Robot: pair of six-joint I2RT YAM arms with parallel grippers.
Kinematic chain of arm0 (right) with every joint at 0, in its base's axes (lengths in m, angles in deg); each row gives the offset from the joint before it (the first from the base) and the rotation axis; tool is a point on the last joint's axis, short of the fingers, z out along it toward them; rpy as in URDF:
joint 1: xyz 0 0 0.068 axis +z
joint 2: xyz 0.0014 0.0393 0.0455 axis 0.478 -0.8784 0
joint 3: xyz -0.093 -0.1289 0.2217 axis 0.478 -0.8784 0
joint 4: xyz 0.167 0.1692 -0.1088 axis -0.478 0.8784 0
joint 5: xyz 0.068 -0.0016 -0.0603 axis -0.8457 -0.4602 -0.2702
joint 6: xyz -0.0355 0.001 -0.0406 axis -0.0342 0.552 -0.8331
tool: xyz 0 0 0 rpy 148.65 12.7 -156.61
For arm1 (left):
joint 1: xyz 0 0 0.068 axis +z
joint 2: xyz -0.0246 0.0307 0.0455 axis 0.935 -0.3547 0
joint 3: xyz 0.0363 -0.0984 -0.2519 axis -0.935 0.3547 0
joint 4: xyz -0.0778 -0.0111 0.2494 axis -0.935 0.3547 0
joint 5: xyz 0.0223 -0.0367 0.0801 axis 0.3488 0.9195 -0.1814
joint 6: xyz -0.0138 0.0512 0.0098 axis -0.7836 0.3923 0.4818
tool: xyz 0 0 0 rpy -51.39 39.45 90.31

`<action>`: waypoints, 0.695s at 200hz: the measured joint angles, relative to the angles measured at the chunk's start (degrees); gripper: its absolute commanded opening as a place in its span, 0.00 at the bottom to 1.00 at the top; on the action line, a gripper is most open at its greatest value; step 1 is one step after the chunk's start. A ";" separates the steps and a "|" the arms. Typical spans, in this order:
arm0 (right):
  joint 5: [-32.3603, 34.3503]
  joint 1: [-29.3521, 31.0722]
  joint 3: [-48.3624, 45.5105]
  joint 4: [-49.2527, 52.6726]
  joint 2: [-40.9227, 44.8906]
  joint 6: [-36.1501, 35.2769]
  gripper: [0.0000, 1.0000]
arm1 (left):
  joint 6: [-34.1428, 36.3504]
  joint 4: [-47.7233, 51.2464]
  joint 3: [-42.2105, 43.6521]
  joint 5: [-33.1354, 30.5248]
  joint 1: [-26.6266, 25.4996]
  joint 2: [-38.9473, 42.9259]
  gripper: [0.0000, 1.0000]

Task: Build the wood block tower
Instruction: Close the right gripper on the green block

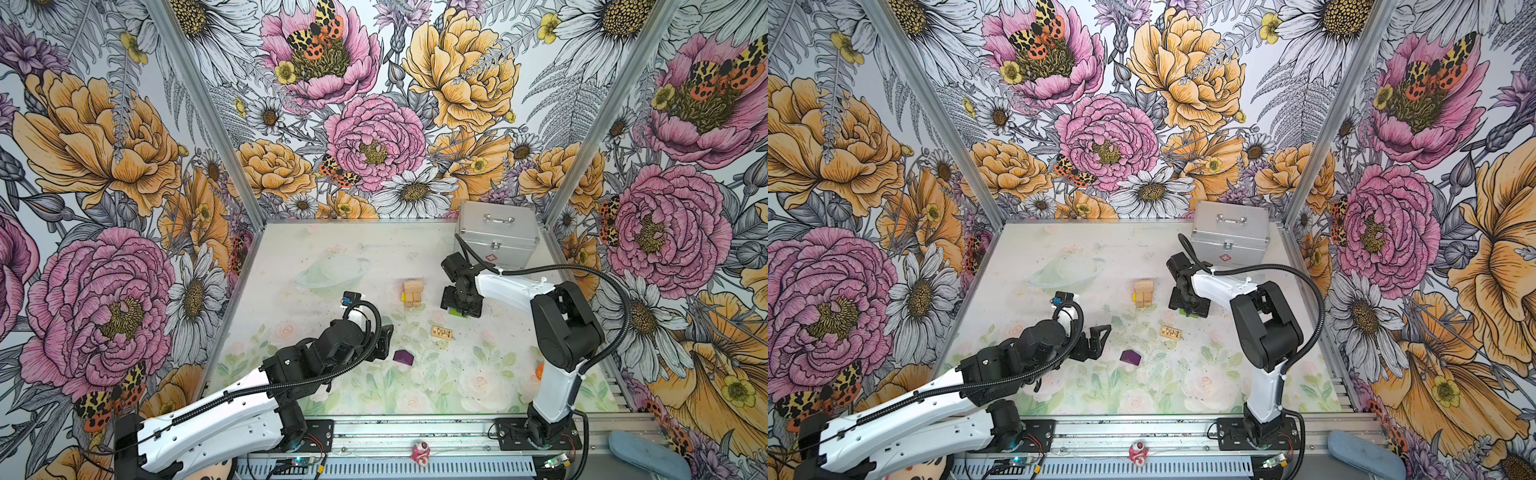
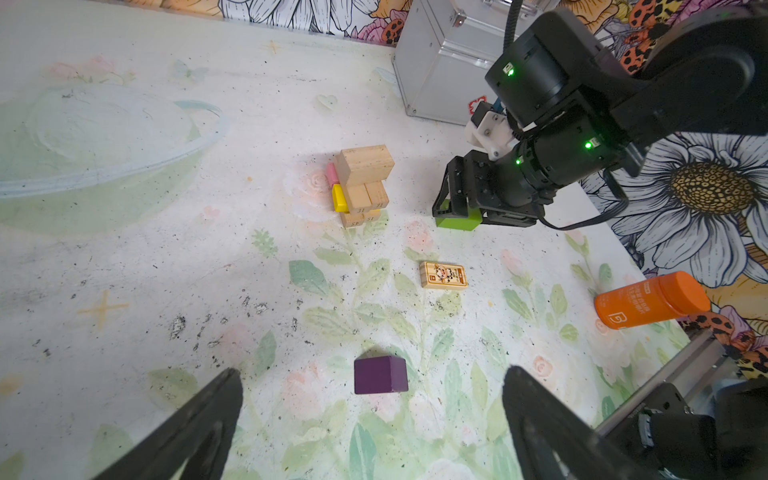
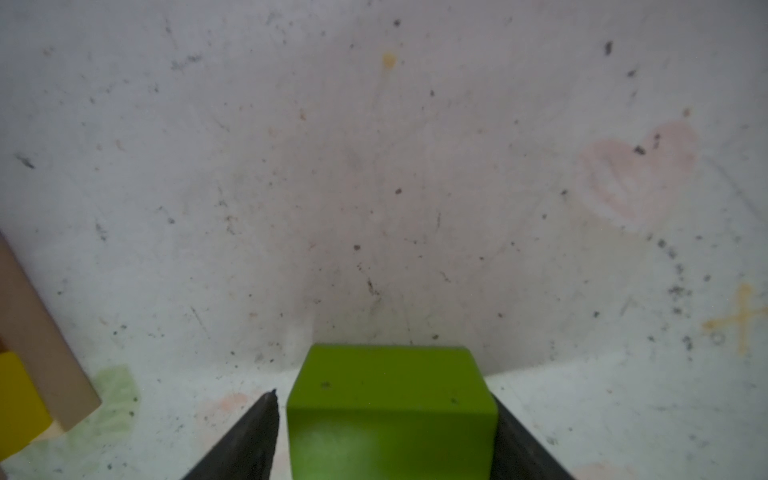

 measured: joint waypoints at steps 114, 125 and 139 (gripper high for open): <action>-0.07 0.00 0.48 0.00 -0.39 -3.58 0.74 | -0.28 0.00 0.00 0.17 0.46 0.00 0.99; -0.07 0.02 0.48 0.00 -0.39 -4.09 0.74 | -0.48 0.00 0.00 0.17 0.46 0.00 0.99; -0.07 0.00 0.48 0.00 -0.39 -4.85 0.74 | -0.72 0.00 0.00 0.17 0.46 0.00 0.99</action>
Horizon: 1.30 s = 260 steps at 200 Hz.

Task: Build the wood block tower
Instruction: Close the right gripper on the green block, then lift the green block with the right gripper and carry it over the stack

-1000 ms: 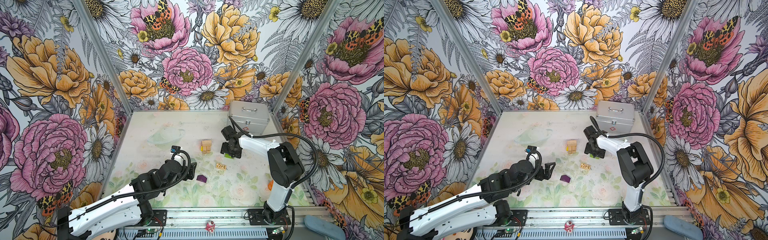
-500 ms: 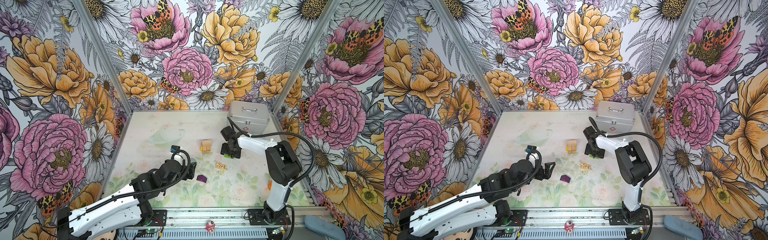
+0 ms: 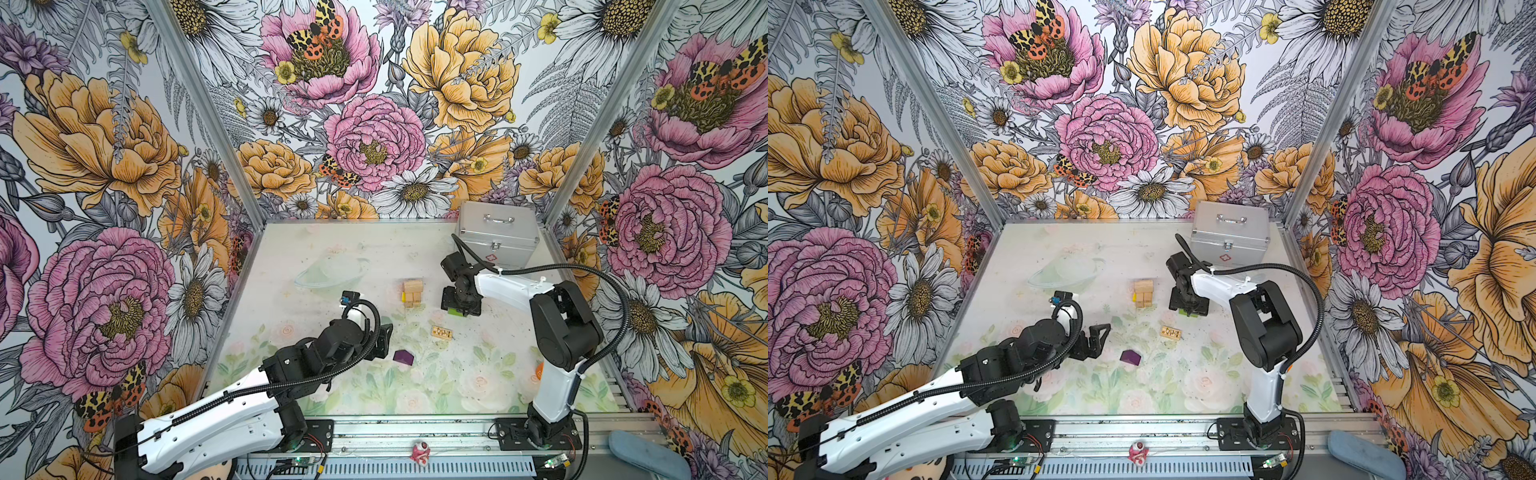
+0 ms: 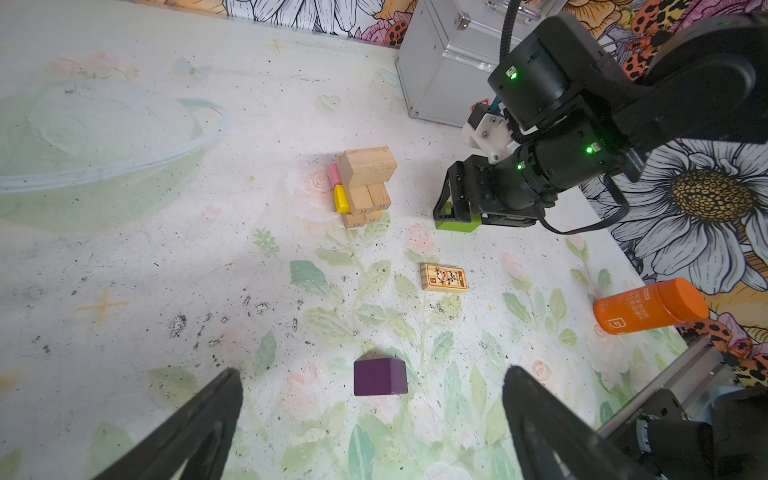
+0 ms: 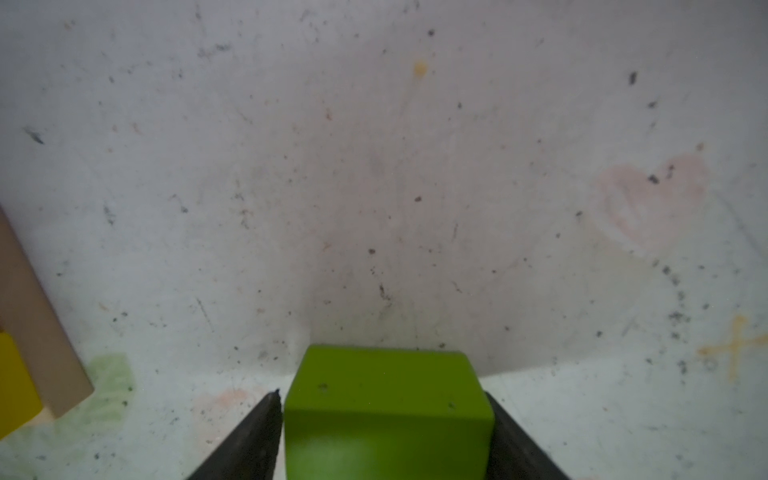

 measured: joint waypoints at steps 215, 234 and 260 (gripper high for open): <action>-0.50 0.02 0.02 0.83 1.84 -3.10 0.51 | -1.53 0.48 0.00 -0.17 -0.02 2.12 0.99; -0.46 0.13 0.90 2.12 2.78 -3.41 0.50 | -1.51 0.46 0.11 -0.28 -0.02 2.67 0.99; -0.42 0.72 3.76 4.24 3.28 -3.65 0.50 | -1.51 0.50 0.76 -0.37 -0.02 2.91 0.99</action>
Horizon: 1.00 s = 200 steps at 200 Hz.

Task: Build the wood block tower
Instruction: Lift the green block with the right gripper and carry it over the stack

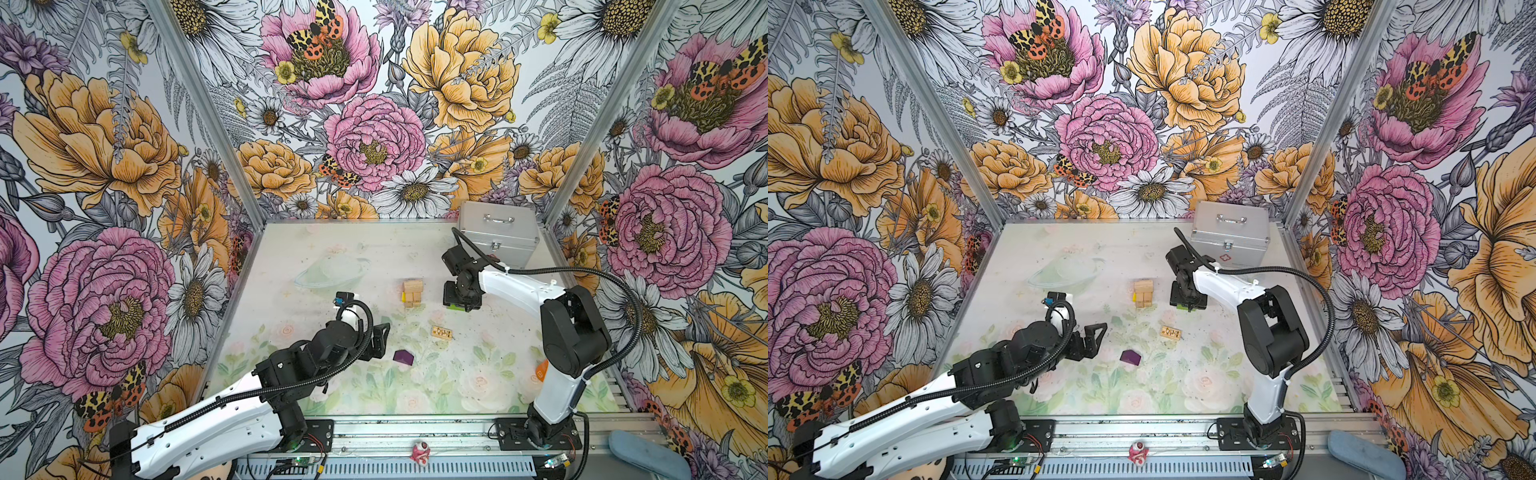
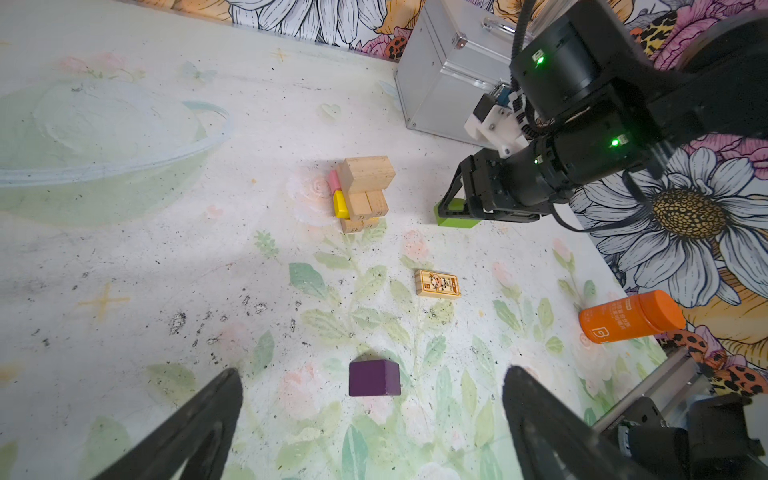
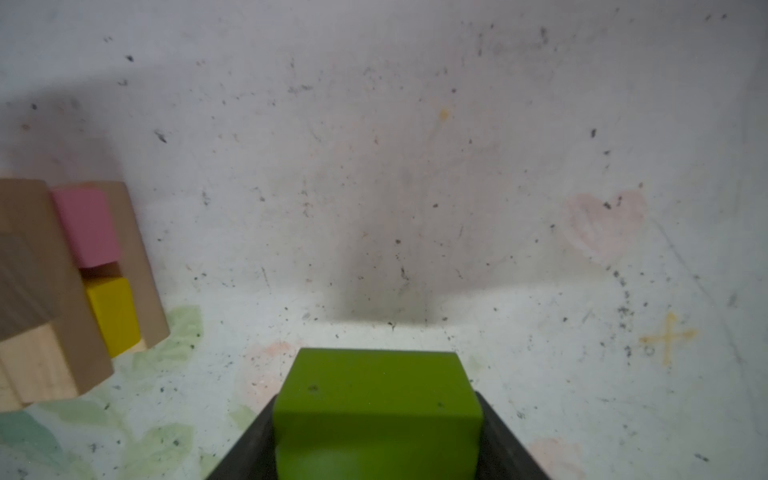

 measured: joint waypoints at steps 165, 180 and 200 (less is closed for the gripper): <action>0.61 9.57 34.77 15.39 -13.44 -3.56 0.50 | -0.70 -0.07 5.73 -1.27 0.07 5.31 0.99; 0.63 9.94 36.41 16.48 -14.71 -3.80 0.50 | -1.01 -0.09 6.16 -1.29 0.09 5.51 0.99; 0.63 10.36 38.60 17.68 -15.96 -4.00 0.50 | -1.05 -0.09 6.38 -1.31 0.20 5.73 0.99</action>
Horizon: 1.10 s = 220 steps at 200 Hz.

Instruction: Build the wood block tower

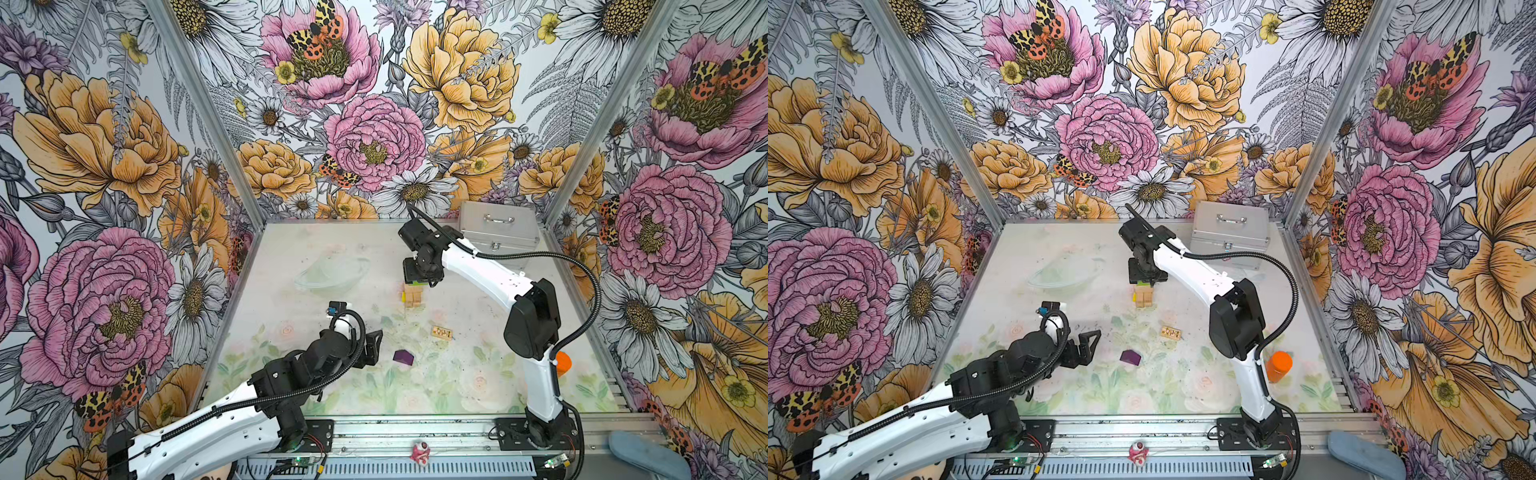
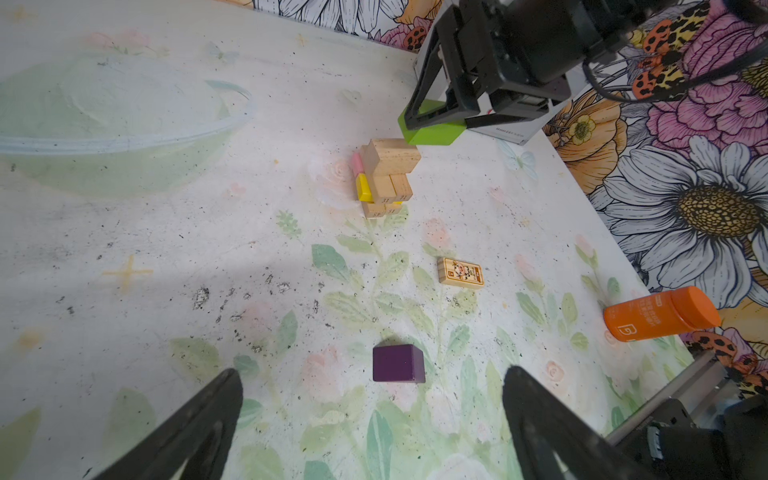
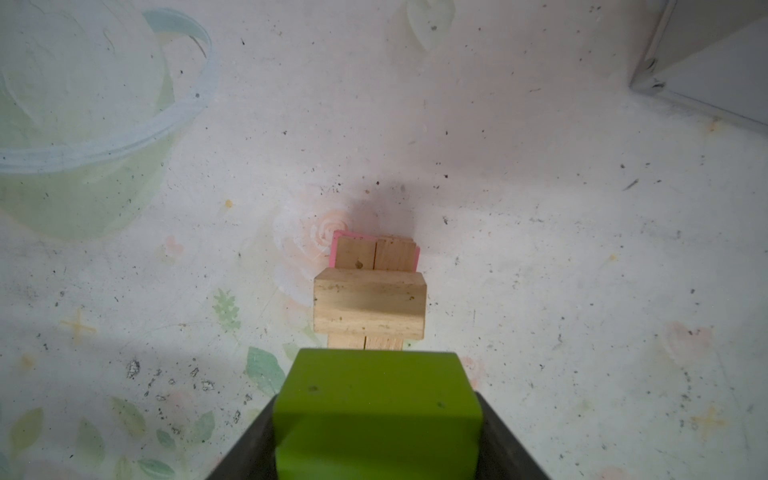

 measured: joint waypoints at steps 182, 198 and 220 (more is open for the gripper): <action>-0.04 0.28 9.51 4.72 -8.24 -1.20 0.50 | 0.20 0.00 0.90 0.11 2.47 2.27 0.99; -0.07 0.28 9.64 4.85 -8.74 -1.68 0.50 | 0.20 0.00 0.90 0.13 2.58 2.27 0.99; -0.07 0.28 9.64 4.90 -9.31 -2.10 0.50 | 0.20 0.00 0.90 0.13 2.62 2.25 0.99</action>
